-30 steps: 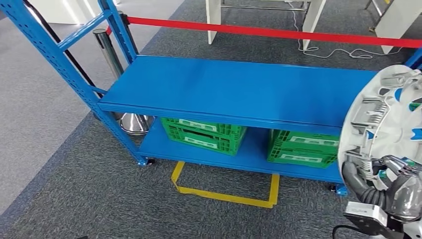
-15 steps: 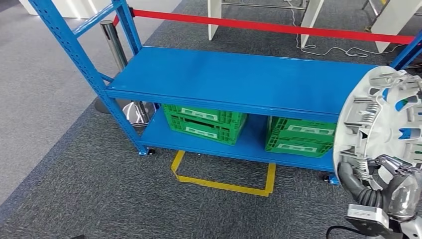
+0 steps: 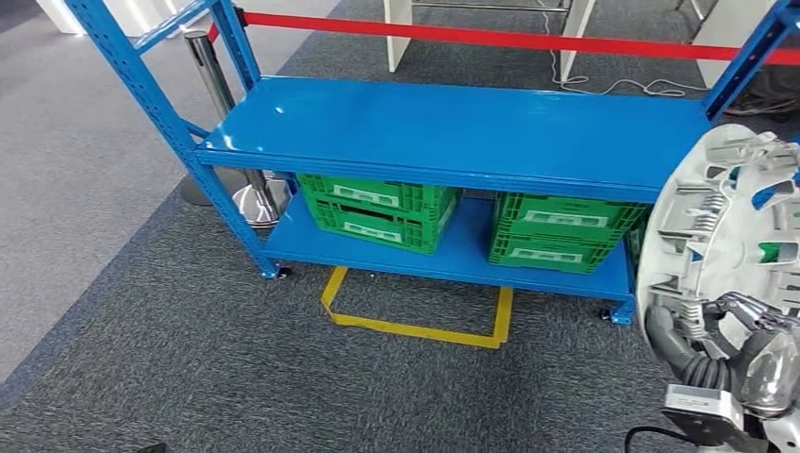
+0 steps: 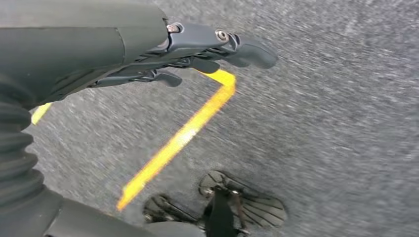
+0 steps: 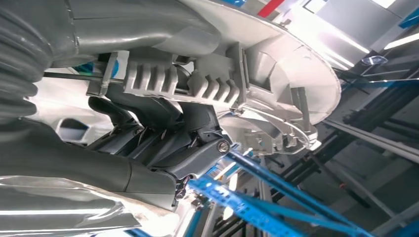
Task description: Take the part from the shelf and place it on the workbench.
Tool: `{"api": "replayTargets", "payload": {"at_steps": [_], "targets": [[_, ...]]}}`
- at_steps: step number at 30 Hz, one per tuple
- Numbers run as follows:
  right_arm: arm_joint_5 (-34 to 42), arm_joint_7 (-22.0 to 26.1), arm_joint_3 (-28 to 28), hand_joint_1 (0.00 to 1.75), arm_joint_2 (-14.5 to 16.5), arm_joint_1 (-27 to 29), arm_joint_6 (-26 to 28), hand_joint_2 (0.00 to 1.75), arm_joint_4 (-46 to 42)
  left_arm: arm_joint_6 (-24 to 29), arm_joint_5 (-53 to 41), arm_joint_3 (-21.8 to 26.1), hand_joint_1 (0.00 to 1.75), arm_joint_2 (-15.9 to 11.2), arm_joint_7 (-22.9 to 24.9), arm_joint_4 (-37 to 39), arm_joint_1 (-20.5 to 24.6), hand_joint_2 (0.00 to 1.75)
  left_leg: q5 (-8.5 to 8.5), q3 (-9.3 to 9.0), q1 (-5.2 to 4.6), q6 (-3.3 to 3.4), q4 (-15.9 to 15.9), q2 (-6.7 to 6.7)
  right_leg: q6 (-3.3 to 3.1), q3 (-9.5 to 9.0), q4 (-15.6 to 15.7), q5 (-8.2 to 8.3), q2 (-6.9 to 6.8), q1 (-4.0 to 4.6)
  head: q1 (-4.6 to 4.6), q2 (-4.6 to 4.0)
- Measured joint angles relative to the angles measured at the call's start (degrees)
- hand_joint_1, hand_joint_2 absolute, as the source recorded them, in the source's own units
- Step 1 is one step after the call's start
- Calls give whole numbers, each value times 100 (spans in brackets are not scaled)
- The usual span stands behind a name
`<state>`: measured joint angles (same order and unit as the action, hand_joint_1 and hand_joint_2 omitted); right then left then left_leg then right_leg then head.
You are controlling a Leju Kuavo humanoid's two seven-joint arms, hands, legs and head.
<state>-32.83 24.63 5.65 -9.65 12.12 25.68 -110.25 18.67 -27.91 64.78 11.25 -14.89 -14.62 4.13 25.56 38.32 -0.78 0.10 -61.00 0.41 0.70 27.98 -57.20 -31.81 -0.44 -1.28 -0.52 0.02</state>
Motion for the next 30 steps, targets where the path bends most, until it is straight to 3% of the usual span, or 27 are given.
{"api": "replayTargets", "payload": {"at_steps": [2, 3, 4, 5, 6, 7, 9, 11, 14, 16, 18, 19, 20, 21, 23, 25, 26, 28, 30], "targets": [[-25, -2, -3, 175, 2, 1, -25, 175, 5, -2, -9, -1, 0, 5, 13, 1, 0, 175, 609, 143, 25, -58, -641, -9, -68, 121, -8, 130, -3, 14, 21, 0], [-36, -3, -6, 175, 2, 2, -38, 175, 9, -3, -14, -1, 0, 10, 19, 2, 1, 175, 830, 193, 35, -70, -1011, -11, -79, 191, -16, 199, -4, 27, 22, 0], [-44, -4, -10, 175, 3, 3, -51, 175, 14, -4, -19, -2, 0, 15, 23, 3, 3, 175, 916, 193, 40, -67, -1277, -12, -85, 266, -27, 265, -3, 43, 22, 0], [-51, -5, -15, 175, 3, 4, -60, 175, 19, -5, -21, -2, 0, 18, 26, 3, 6, 175, 884, 121, 40, -49, -1376, -13, -88, 358, -41, 327, -2, 61, 22, 0], [-64, -8, -18, 175, 3, 4, -66, 175, 24, -10, -22, -3, 0, 20, 26, 4, 8, 175, 761, -49, 35, -12, -1248, -15, -91, 444, -54, 385, 1, 82, 22, 0], [-82, -14, -20, 175, 3, 4, -71, 175, 26, -16, -22, -3, 0, 19, 14, 3, 11, 175, 620, -304, 20, 43, -929, -6, -95, 518, -63, 430, -7, 101, 22, 0], [-134, -31, -24, 175, 3, 12, -72, 175, 32, -32, -22, -4, 0, 7, -41, 2, 26, 175, 523, -897, -46, 169, -43, 110, -90, 608, -72, 506, -44, 134, 20, 0], [-193, -44, -31, 175, 3, 25, -69, 175, 40, -44, -24, -5, 0, -3, -116, 2, 57, 175, 558, -1167, -112, 235, 454, 200, -48, 634, -69, 569, -121, 127, 21, 0], [-280, -62, -36, 175, 3, 26, -63, 175, 50, -46, -55, -9, 0, -2, -164, 3, 66, 175, 418, -1128, -121, 293, 588, 107, 53, 671, -90, 585, -180, 90, 39, 0], [-306, -75, -36, 175, 2, 25, -61, 175, 57, -36, -79, -21, 0, -8, -166, 3, 54, 175, 282, -1051, -97, 338, 637, 35, 104, 836, -442, 285, -69, 79, 22, 0], [-319, -83, -36, 175, 2, 29, -61, 175, 72, -25, -98, -34, 0, -12, -164, 3, 47, 175, 190, -918, -102, 362, 610, -44, 132, 1109, -1180, -176, 13, 72, 8, 0], [-327, -87, -36, 175, 2, 32, -61, 175, 84, -22, -108, -39, 0, -9, -163, 4, 42, 175, 151, -852, -105, 359, 591, -89, 142, 1206, -1499, -321, 22, 69, 6, 0], [-334, -90, -36, 175, 2, 35, -61, 175, 97, -21, -116, -40, 0, -5, -161, 4, 34, 175, 120, -795, -105, 352, 572, -138, 151, 1217, -1647, -366, 24, 69, 7, 0], [-341, -94, -36, 175, 2, 37, -61, 175, 109, -21, -122, -42, 0, -2, -159, 4, 28, 175, 96, -746, -103, 342, 549, -190, 157, 1118, -1571, -305, 29, 68, 5, 0], [-349, -99, -36, 175, 2, 34, -60, 175, 121, -18, -124, -43, 0, 3, -158, 4, 20, 175, 73, -677, -95, 318, 476, -298, 156, 645, -845, -19, 117, 54, 6, 0], [-361, -101, -36, 175, 2, 34, -57, 175, 125, -13, -127, -45, 0, 3, -156, 4, 29, 175, 60, -591, -104, 281, 376, -398, 140, 248, -180, 124, 287, 38, 9, 0], [-370, -103, -36, 175, 2, 42, -55, 175, 127, -10, -129, -46, 0, 4, -151, 4, 33, 175, 45, -542, -107, 255, 338, -444, 120, 174, -49, 125, 336, 37, 11, 0], [-393, -121, -36, 175, 1, 77, -49, 175, 129, -3, -135, -47, 0, 4, -143, 4, 24, 175, 4, -470, -102, 192, 302, -540, 57, 179, -51, 152, 257, 41, 14, 0], [-421, -152, -35, 175, 0, 105, -47, 175, 131, 4, -140, -46, 0, -4, -138, 4, 2, 175, 79, -400, -102, 122, 192, -476, -9, 191, -40, 190, 138, 27, 27, 0]]}}
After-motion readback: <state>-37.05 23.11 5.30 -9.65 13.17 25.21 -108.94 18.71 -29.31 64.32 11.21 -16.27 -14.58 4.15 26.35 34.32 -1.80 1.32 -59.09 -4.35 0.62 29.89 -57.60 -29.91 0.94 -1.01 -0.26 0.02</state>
